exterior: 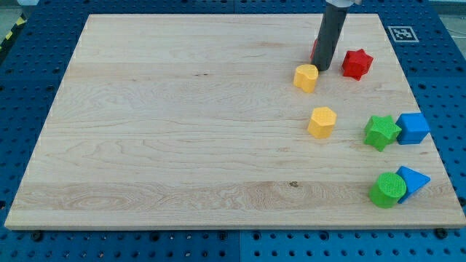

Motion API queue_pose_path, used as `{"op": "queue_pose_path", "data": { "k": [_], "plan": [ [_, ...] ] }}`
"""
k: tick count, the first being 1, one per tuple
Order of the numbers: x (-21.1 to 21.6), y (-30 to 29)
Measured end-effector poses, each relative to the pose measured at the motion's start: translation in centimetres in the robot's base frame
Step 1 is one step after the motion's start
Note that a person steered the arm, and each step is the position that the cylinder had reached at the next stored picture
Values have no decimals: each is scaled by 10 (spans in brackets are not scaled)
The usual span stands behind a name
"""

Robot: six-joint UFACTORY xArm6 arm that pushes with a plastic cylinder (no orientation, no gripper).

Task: Move the yellow heart to the left of the yellow hexagon

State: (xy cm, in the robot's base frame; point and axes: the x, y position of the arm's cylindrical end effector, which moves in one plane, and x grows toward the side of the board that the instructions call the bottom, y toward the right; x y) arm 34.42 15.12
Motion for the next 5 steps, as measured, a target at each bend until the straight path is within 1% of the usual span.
{"op": "queue_pose_path", "data": {
  "k": [1, 2, 3, 4, 5],
  "plan": [
    [32, 0],
    [73, 0],
    [80, 0],
    [61, -3],
    [61, -31]
  ]
}}
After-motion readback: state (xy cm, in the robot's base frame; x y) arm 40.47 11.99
